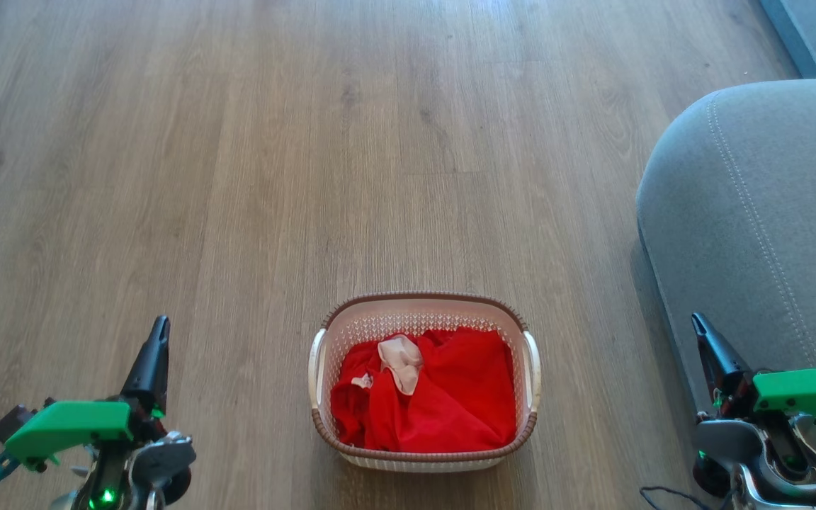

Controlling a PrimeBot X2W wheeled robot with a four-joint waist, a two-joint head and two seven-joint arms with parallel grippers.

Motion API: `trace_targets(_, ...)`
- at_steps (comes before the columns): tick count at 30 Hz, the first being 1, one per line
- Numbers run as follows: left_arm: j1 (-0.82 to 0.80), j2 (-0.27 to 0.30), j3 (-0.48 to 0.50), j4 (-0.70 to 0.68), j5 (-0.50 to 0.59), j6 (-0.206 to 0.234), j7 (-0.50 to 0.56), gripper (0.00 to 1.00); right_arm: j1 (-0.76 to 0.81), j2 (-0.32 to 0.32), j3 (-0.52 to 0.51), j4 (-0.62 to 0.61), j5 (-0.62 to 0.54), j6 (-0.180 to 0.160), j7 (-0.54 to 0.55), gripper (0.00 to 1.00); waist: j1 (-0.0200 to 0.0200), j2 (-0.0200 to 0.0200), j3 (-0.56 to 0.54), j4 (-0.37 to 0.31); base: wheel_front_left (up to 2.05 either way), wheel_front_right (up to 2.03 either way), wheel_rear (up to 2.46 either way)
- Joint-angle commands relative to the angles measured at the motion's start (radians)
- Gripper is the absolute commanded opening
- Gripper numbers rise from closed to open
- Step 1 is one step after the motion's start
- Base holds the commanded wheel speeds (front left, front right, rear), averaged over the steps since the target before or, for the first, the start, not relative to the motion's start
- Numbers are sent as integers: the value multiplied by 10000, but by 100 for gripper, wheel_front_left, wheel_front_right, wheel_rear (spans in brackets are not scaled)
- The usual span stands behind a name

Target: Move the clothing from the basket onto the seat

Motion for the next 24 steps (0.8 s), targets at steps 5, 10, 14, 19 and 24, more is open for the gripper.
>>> trace_targets(5, -558, 54, 357, -346, -45, -67, 70, 0, -154, -52, 174, -411, 48, 71, 72, 0, 0, 0, 0, 0, 0, 0, 0)
trace_targets(10, -558, 54, 357, -346, -45, -67, 70, 0, -154, -52, 174, -411, 48, 71, 72, 0, 0, 0, 0, 0, 0, 0, 0)
trace_targets(14, -558, 54, 356, -346, -45, -67, 70, 0, -154, -52, 174, -411, 48, 71, 72, 0, 0, 0, 0, 0, 0, 0, 0)
trace_targets(19, -558, 54, 356, -346, -45, -67, 70, 0, -154, -52, 174, -411, 48, 71, 72, 0, 0, 0, 0, 0, 0, 0, 0)
trace_targets(24, -558, 54, 356, -346, -45, -67, 70, 0, -154, -52, 174, -411, 48, 71, 72, 0, 0, 0, 0, 0, 0, 0, 0)
